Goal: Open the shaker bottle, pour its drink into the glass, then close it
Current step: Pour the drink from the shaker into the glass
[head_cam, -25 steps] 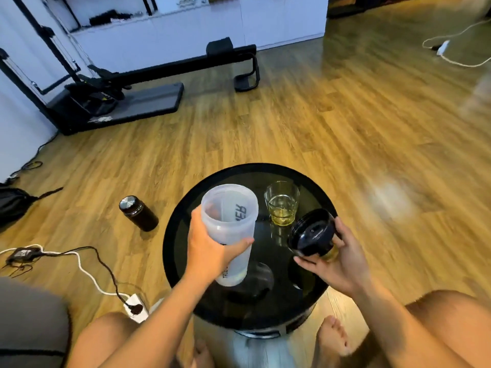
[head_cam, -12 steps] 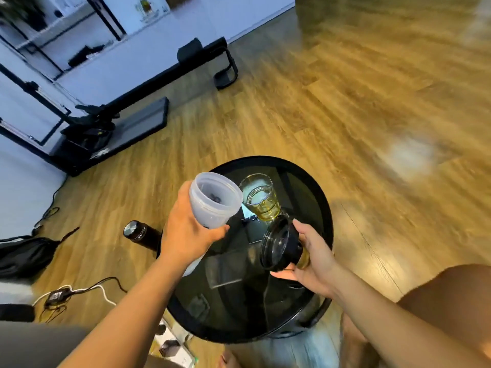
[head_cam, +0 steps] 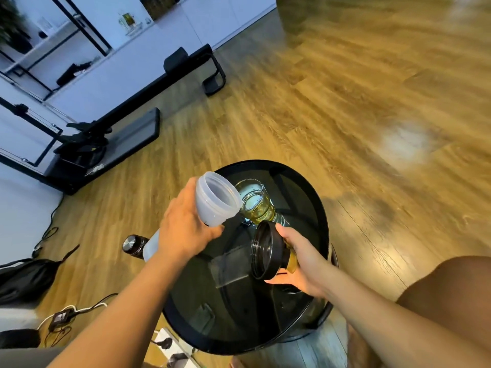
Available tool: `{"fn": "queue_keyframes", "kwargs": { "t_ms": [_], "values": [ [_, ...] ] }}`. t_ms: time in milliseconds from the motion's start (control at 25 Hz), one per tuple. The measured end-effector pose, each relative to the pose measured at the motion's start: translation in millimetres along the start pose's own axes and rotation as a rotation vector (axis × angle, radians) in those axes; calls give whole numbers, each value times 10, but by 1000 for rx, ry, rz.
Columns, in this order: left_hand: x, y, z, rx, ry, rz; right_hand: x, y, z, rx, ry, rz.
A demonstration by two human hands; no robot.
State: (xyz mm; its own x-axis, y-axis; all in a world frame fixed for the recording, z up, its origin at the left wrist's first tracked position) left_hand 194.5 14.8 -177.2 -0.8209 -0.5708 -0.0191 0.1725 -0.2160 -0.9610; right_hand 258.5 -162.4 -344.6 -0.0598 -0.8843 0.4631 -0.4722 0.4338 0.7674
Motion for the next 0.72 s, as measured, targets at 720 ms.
{"fn": "queue_keyframes", "kwargs": {
  "t_ms": [720],
  "values": [
    [-34,-31,23,-76,-22,-61,-28,-94,26,6,5,45]
  ]
}}
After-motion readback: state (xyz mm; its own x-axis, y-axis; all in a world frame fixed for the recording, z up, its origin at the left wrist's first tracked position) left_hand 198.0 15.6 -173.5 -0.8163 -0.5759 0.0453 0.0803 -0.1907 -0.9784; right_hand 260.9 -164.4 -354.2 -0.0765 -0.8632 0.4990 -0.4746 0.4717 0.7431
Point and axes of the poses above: each hand's wrist, its own x-axis away from the middle knuckle, its own y-axis out of the palm, z = x × y, the point moved 7 cm from there along -x, towards the middle knuckle, and after that the axes turned 10 degrees about -z, right-handed, at the moved point
